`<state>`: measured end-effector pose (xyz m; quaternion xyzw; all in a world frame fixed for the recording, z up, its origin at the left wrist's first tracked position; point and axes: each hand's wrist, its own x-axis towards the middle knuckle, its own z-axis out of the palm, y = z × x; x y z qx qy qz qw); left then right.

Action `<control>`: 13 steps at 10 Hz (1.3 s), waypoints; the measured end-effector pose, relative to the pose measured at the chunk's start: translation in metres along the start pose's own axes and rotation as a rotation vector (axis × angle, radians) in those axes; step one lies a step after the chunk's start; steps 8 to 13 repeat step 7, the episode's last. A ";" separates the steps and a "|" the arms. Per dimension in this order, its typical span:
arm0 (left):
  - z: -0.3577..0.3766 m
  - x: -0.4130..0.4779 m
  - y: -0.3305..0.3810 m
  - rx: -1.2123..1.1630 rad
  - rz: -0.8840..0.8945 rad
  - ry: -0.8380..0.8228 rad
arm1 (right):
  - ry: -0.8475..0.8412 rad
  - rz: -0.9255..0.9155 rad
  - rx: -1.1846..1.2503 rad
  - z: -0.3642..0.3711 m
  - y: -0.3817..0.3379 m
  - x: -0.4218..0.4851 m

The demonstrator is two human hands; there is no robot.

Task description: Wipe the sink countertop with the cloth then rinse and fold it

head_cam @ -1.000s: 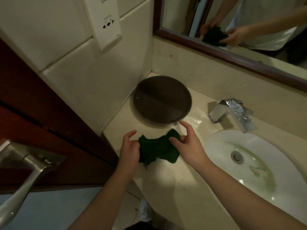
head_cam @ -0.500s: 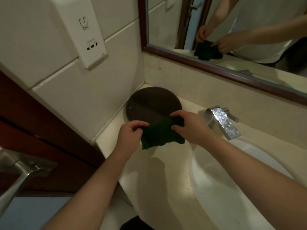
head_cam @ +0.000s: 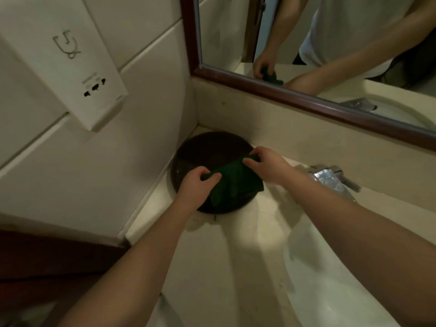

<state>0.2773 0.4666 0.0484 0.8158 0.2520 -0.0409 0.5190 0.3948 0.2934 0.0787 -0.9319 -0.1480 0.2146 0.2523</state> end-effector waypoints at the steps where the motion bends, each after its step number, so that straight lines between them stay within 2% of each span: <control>1: 0.009 0.019 -0.013 -0.134 -0.121 -0.041 | 0.013 0.047 -0.014 0.012 0.005 0.023; 2: 0.020 0.031 -0.024 -0.124 -0.205 -0.082 | -0.027 0.089 -0.001 0.026 0.016 0.035; 3: 0.027 0.031 -0.027 0.215 -0.083 0.011 | -0.087 0.057 -0.111 0.035 0.026 0.033; 4: 0.033 0.026 -0.030 0.555 0.011 0.176 | 0.022 -0.017 -0.187 0.042 0.029 0.025; 5: 0.032 0.020 -0.029 0.564 -0.008 0.190 | 0.109 -0.018 -0.204 0.027 0.023 0.001; 6: 0.029 0.003 -0.025 0.458 0.073 0.269 | 0.244 -0.067 0.086 -0.025 0.014 -0.038; 7: 0.035 -0.058 -0.036 0.314 0.150 0.284 | 0.470 -0.221 0.369 -0.097 -0.003 -0.111; 13: 0.035 -0.058 -0.036 0.314 0.150 0.284 | 0.470 -0.221 0.369 -0.097 -0.003 -0.111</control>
